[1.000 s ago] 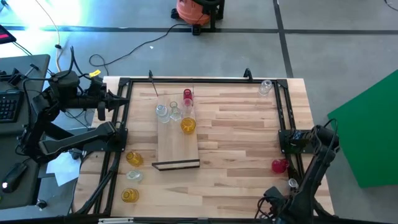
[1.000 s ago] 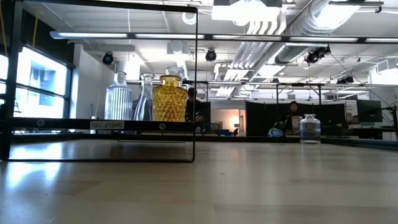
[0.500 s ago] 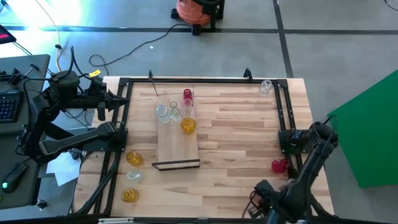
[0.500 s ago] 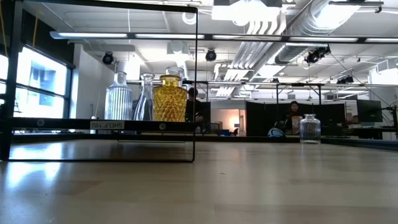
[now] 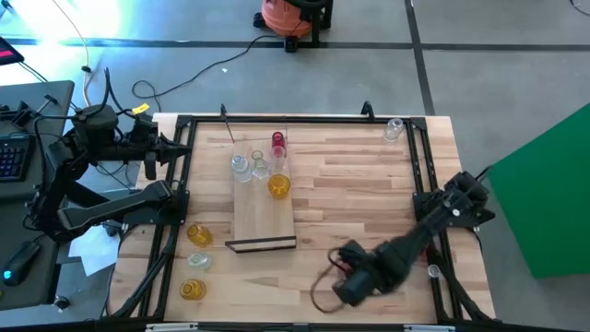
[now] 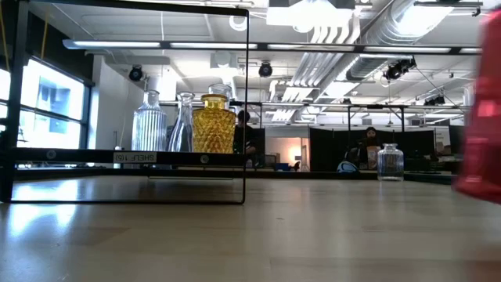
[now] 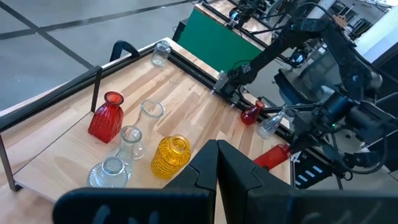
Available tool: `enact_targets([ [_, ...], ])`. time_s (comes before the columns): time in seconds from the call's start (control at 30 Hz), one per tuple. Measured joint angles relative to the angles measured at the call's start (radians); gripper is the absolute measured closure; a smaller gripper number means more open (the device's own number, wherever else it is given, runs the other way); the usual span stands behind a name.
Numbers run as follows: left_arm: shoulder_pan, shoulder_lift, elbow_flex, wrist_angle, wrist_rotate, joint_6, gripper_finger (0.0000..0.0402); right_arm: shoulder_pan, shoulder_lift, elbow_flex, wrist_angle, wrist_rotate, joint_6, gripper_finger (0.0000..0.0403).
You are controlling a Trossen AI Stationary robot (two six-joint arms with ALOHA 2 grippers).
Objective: Sort vases onto shelf
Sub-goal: Put the bottom red vase on the shelf
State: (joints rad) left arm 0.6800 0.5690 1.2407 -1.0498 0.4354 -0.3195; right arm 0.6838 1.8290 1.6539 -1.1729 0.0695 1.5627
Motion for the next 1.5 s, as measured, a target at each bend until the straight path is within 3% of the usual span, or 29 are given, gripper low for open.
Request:
enact_targets([
  [0.23,0.0,0.0,0.0,-0.013,0.007,0.014,0.0401,-0.149,0.0,0.0,0.017,-0.046,-0.224,0.0403],
  [0.5,0.0,0.0,0.0,-0.147,0.007,0.096,0.0401,-0.319,0.0,0.0,0.017,-0.078,-0.444,0.0403],
  [0.77,0.0,-0.035,0.0,-0.192,0.002,0.122,0.0401,-0.45,-0.002,0.0,-0.032,-0.114,-0.594,0.0403],
  [1.0,0.0,-0.082,0.0,-0.212,0.0,0.158,0.0401,-0.527,-0.002,0.04,-0.036,-0.13,-0.648,0.0403],
  [1.27,0.0,-0.108,0.0,-0.239,-0.001,0.186,0.0401,-0.585,-0.002,0.188,-0.171,-0.104,-0.666,0.0403],
  [1.5,0.0,-0.109,0.0,-0.277,0.0,0.202,0.0401,-0.611,-0.002,0.276,-0.18,-0.104,-0.658,0.0403],
])
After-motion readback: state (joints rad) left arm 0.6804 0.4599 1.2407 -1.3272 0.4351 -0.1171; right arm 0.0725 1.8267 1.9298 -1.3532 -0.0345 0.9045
